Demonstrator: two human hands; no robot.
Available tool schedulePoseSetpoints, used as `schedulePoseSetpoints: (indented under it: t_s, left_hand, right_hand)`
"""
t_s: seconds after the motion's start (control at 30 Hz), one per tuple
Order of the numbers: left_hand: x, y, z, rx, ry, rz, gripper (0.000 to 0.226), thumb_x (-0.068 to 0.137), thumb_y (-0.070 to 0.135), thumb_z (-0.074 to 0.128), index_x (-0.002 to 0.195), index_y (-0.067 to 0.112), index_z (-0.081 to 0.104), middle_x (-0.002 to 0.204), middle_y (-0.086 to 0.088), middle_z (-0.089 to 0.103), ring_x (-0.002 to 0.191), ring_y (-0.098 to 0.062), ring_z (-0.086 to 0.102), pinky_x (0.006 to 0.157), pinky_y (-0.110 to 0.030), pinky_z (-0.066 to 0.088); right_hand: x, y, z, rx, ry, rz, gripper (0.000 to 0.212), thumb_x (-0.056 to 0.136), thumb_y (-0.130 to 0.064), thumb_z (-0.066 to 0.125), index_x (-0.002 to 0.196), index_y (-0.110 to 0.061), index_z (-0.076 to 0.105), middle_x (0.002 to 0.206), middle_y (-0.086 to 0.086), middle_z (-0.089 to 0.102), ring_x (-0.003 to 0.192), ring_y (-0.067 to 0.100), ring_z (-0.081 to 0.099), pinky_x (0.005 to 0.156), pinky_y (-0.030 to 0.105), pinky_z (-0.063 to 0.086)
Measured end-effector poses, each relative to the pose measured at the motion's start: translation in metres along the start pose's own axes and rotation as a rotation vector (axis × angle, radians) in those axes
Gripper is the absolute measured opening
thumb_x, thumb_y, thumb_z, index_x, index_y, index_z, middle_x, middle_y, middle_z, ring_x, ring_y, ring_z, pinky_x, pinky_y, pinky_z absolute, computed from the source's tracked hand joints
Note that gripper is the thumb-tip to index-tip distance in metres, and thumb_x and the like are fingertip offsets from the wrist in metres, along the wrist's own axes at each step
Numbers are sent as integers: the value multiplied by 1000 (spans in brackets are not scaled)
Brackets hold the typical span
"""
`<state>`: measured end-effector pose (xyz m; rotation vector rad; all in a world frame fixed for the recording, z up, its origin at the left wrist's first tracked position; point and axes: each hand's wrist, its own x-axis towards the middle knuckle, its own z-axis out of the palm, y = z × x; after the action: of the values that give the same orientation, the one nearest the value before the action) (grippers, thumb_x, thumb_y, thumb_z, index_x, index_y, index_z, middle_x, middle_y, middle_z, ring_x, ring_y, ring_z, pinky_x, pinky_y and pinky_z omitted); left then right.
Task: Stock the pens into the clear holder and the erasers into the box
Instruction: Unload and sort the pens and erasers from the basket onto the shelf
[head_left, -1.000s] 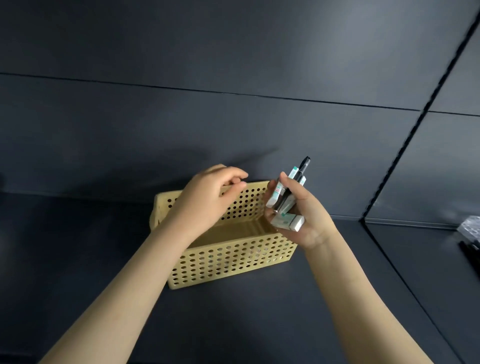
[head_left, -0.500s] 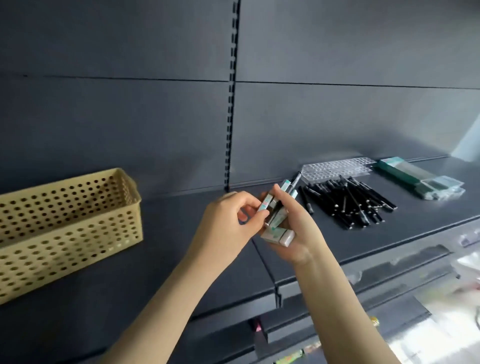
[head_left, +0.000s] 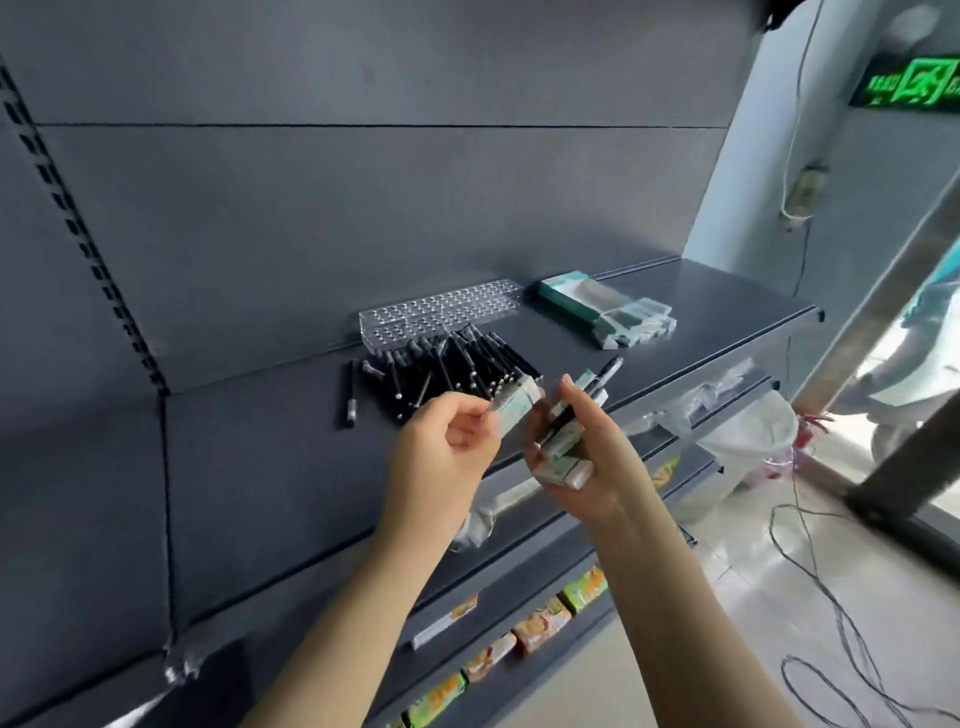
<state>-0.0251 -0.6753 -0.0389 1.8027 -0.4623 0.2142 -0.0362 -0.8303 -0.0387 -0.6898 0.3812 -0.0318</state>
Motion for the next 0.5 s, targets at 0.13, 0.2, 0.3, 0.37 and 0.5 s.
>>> schedulePoseSetpoints:
  t_s: [0.13, 0.2, 0.3, 0.37, 0.5]
  left_hand:
    - [31, 1, 48, -169, -68, -142, 19, 94, 11, 60, 90, 28, 68, 76, 6, 73, 75, -9, 69, 72, -23, 57]
    - [50, -2, 74, -253, -76, -197, 21, 95, 9, 59, 89, 26, 69, 75, 4, 73, 75, -10, 70, 70, -20, 57]
    - [85, -14, 115, -361, -77, -284, 21, 95, 7, 57, 87, 22, 70, 75, 1, 73, 74, -10, 69, 68, -21, 57]
    - [112, -22, 143, -426, -73, -346, 19, 95, 5, 56, 87, 17, 69, 76, -3, 73, 72, -12, 68, 67, -22, 57]
    - [163, -33, 196, -485, -93, -414, 13, 95, 3, 56, 90, 11, 65, 80, -8, 71, 68, -12, 68, 66, -22, 57]
  right_hand:
    - [23, -42, -35, 12, 48, -72, 31, 87, -36, 65, 62, -18, 65, 68, -6, 63, 56, 7, 58, 56, 21, 40]
    - [43, -63, -51, 5, 91, -90, 35, 88, -36, 65, 58, -18, 64, 64, -3, 61, 52, 9, 55, 55, 22, 38]
    - [78, -98, -68, 19, 99, -121, 32, 89, -34, 63, 61, -19, 61, 61, -3, 57, 49, 9, 53, 45, 19, 38]
    - [105, -122, -78, 25, 105, -150, 28, 91, -33, 61, 68, -18, 56, 61, -4, 54, 46, 8, 52, 42, 17, 37]
    - [148, -168, -95, 3, 151, -196, 25, 94, -31, 59, 74, -17, 54, 61, -5, 56, 48, 8, 56, 47, 18, 40]
